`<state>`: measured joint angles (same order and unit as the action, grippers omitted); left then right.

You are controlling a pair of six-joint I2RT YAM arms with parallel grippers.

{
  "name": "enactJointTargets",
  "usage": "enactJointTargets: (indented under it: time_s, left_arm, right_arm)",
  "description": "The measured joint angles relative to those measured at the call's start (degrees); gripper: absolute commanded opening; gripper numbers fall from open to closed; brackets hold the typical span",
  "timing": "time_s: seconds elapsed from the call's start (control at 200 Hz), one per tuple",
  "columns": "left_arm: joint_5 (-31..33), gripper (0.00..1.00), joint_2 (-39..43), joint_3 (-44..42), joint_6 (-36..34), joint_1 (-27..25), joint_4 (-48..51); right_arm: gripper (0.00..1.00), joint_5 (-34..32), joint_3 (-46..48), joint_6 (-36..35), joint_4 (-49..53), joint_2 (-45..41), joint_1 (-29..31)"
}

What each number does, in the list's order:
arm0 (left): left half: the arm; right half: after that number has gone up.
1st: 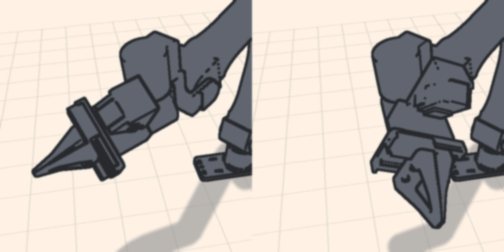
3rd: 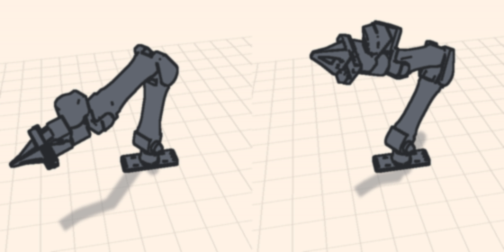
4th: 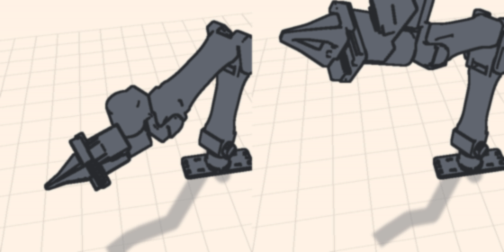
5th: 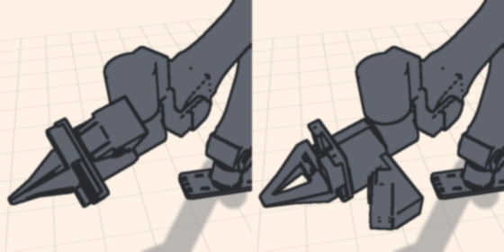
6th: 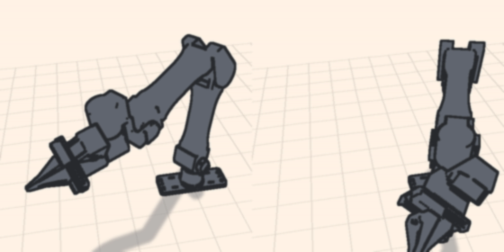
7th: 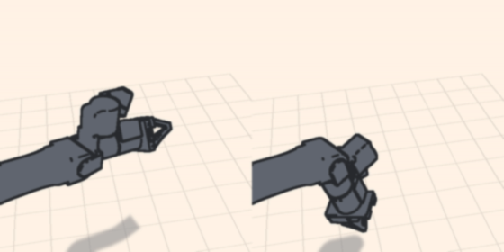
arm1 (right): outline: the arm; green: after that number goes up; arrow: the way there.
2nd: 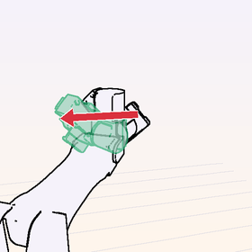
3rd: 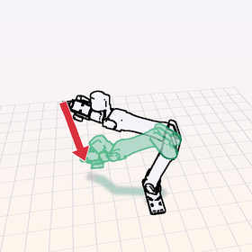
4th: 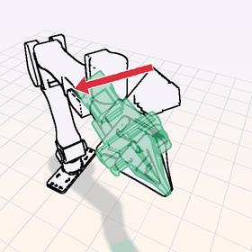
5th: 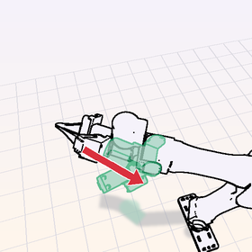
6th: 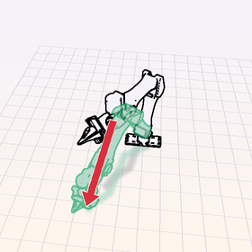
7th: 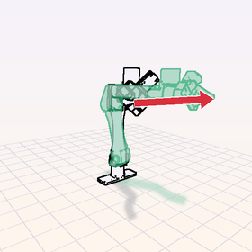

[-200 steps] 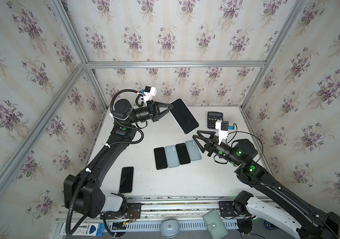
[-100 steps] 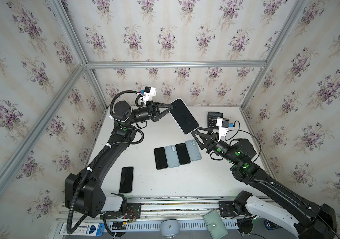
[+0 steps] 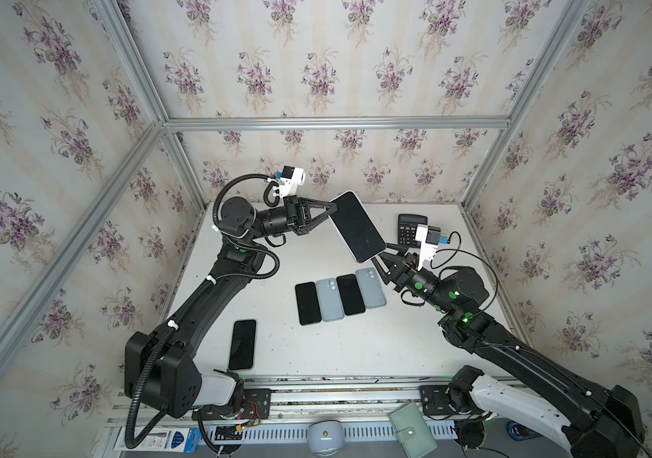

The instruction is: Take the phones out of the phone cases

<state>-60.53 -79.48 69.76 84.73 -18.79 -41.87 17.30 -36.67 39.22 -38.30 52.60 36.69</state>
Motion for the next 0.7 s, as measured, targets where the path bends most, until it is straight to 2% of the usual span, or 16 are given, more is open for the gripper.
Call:
enactJointTargets:
  time_s: [0.1, 0.295, 0.4, 0.58, 0.7]
  left_arm:
    - [-0.04, 0.00, 0.00, -0.13, 0.00, 0.00, -0.22]
    - [0.00, 0.00, -0.31, -1.20, -0.02, 0.00, -0.52]
    - [-0.07, 0.00, -0.66, -1.46, -0.07, 0.00, -0.52]
    - [0.26, 0.00, -0.96, -2.16, -0.46, 0.02, -1.22]
    - [0.70, 0.06, -1.25, -4.35, -1.66, 0.04, -1.81]
  right_arm:
    - [0.53, -0.87, 0.44, 0.68, -0.74, -0.09, 0.00]
    - [0.35, -1.09, 1.51, 2.45, -2.14, -0.22, 0.00]
    - [0.25, -1.03, 2.40, 3.45, -2.69, -0.39, 0.00]
    - [0.00, -0.96, 2.78, 5.97, -3.17, -0.42, -0.07]
    - [0.00, -1.09, 3.85, 7.37, -2.82, -0.44, -0.07]
